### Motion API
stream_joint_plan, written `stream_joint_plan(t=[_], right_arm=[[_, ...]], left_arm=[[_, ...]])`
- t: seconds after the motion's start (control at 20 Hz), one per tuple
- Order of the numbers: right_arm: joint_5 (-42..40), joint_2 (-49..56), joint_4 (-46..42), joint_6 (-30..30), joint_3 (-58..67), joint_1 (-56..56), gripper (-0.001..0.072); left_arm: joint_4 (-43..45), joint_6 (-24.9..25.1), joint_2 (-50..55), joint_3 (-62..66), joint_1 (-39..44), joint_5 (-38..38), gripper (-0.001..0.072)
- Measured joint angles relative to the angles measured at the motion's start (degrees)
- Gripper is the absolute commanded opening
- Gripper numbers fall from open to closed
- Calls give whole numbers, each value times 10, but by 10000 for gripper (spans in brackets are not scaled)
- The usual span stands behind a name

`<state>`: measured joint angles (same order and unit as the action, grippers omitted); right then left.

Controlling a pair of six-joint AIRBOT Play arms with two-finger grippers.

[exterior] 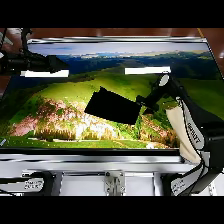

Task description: Fold the shirts.

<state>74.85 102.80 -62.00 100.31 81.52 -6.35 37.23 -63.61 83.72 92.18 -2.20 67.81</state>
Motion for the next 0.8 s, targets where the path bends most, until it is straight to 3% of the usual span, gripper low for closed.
stream_joint_plan(t=[0.1,0.15,0.2,0.25,0.55,0.8], right_arm=[[-27,14,47,-12,-11,2,679],[-34,22,68,-17,-15,2,597],[-38,30,84,-22,-18,2,295],[-41,37,97,-26,-19,2,66],[-47,-5,115,-95,12,27,57],[4,-112,73,-108,99,135,57]], left_arm=[[2,-3,0,0,0,0,36],[2,-7,0,0,0,0,36],[2,-13,0,0,0,0,36],[3,-18,0,0,0,1,36],[3,-35,-2,0,1,29,37],[3,-41,-2,0,8,61,36]])
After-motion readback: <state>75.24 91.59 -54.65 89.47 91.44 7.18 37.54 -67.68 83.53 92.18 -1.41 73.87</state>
